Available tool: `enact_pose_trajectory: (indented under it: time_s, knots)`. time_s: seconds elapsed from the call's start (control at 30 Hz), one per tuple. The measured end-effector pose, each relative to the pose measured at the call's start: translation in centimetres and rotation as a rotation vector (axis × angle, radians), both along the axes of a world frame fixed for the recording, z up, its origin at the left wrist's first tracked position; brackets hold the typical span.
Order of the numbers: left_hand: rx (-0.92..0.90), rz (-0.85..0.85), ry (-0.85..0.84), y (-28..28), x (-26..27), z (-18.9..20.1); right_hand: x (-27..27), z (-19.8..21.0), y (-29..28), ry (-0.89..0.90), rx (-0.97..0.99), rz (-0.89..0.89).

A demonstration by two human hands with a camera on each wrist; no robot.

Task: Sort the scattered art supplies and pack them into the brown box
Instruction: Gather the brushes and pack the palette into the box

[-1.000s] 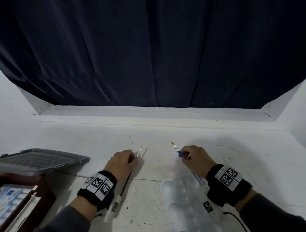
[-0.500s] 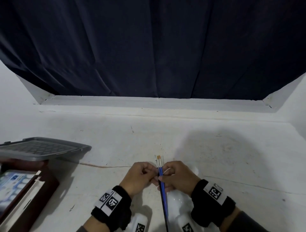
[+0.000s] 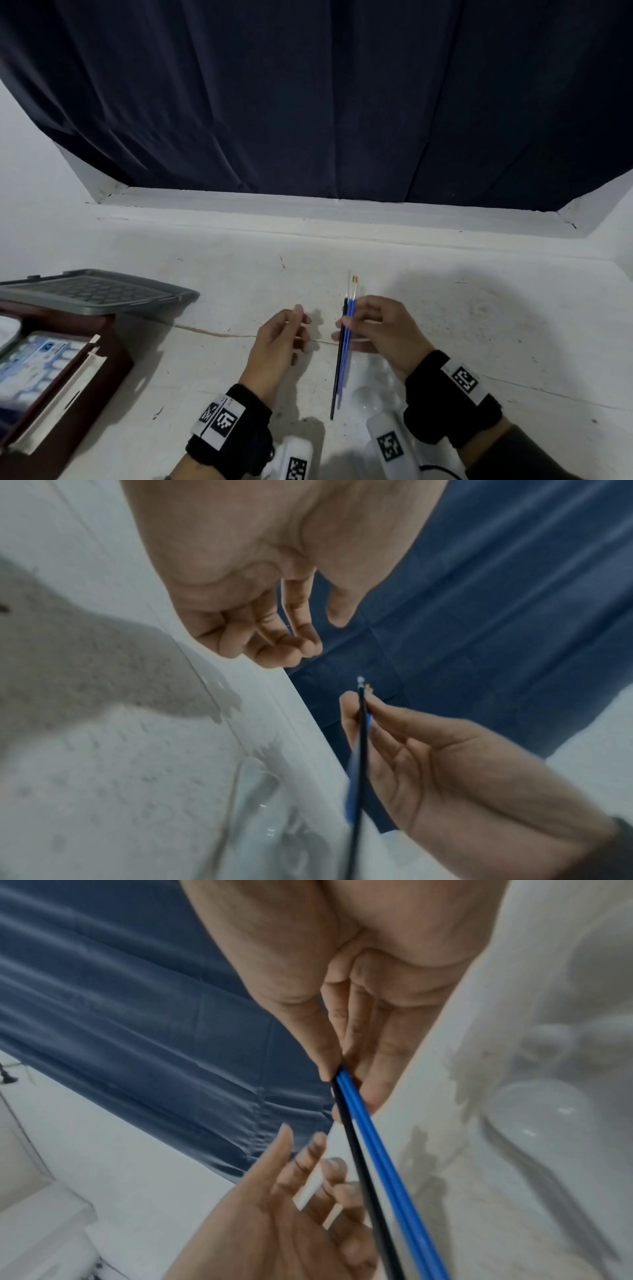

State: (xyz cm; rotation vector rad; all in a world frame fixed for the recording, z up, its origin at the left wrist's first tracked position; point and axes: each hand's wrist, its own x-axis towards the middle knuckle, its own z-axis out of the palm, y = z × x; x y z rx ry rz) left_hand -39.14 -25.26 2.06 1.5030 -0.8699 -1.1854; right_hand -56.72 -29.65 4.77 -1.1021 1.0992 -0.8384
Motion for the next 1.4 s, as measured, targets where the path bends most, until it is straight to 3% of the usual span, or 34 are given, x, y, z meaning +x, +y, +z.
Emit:
enact_pose_trajectory:
  time_s: [0.1, 0.2, 0.3, 0.4, 0.67, 1.03, 1.2, 1.4]
  knots:
    - [0.109, 0.069, 0.491, 0.4, -0.5, 0.9, 0.1, 2.8, -0.5, -0.096, -0.098, -0.069]
    - [0.212, 0.089, 0.872, 0.7, -1.2, 1.4, 0.6, 6.1, -0.8, -0.126, -0.190, -0.063]
    - [0.247, 0.098, 1.094, 0.6, -1.6, 2.2, 1.7, 9.1, -0.4, -0.111, -0.289, -0.018]
    - [0.231, 0.084, 1.205, 0.2, -1.6, 3.7, 3.0, 11.0, 0.1, -0.084, -0.353, 0.013]
    - [0.186, 0.001, 1.253, 1.0, -0.2, 7.0, 4.9, 12.3, 2.3, -0.139, -0.348, -0.021]
    - [0.099, 0.063, 1.100, 4.4, 4.2, 7.0, 9.0, 10.2, 5.9, -0.121, -0.266, 0.091]
    - [0.014, 0.025, 1.008, 6.9, 9.0, 7.6, 12.8, 11.7, 7.8, -0.109, -0.288, 0.149]
    - [-0.126, 0.007, 0.897, 10.4, 18.5, 10.0, 20.3, 14.0, 10.1, -0.098, -0.355, 0.202]
